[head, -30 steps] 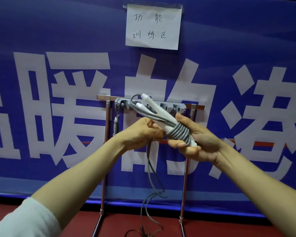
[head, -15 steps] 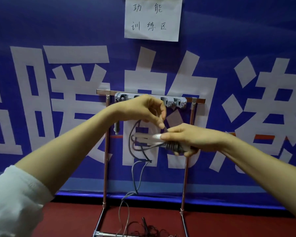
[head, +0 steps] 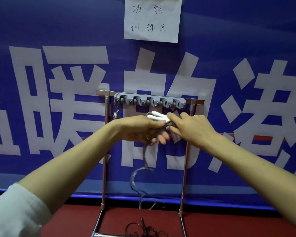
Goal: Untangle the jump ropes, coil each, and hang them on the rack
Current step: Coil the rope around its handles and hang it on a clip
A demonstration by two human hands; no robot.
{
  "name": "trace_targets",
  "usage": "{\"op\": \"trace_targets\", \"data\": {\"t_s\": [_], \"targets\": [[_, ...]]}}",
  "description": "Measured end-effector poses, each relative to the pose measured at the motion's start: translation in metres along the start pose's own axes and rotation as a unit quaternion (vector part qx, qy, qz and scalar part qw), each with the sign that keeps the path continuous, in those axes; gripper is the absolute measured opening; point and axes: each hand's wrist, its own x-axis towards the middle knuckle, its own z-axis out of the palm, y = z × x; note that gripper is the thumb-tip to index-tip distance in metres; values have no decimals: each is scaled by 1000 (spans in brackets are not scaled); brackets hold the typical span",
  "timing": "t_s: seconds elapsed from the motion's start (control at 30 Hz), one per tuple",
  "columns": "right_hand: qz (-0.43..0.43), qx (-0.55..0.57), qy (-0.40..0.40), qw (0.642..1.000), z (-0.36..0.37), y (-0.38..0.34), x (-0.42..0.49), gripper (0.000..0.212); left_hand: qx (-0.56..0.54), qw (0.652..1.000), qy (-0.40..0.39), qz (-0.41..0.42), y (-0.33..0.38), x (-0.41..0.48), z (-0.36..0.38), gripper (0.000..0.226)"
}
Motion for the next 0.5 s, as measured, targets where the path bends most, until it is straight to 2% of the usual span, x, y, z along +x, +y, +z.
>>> {"op": "trace_targets", "data": {"t_s": [0.07, 0.13, 0.27, 0.4, 0.5], "targets": [[-17, -11, 33, 999, 3, 2, 1, 52, -167, 986, -13, -14, -7, 8, 5, 38], [-25, -6, 79, 997, 5, 3, 1, 53, -255, 967, 2, -24, -10, 13, 7, 32], [-39, 4, 114, 993, 8, 6, 0, 56, -265, 964, 20, -23, -11, 17, 13, 18], [-18, 15, 138, 990, 8, 8, -2, 58, -217, 974, 66, 10, -9, 17, 16, 14], [24, 60, 139, 988, 8, 6, -3, 63, -183, 976, 106, 49, -10, 17, 18, 26]]}}
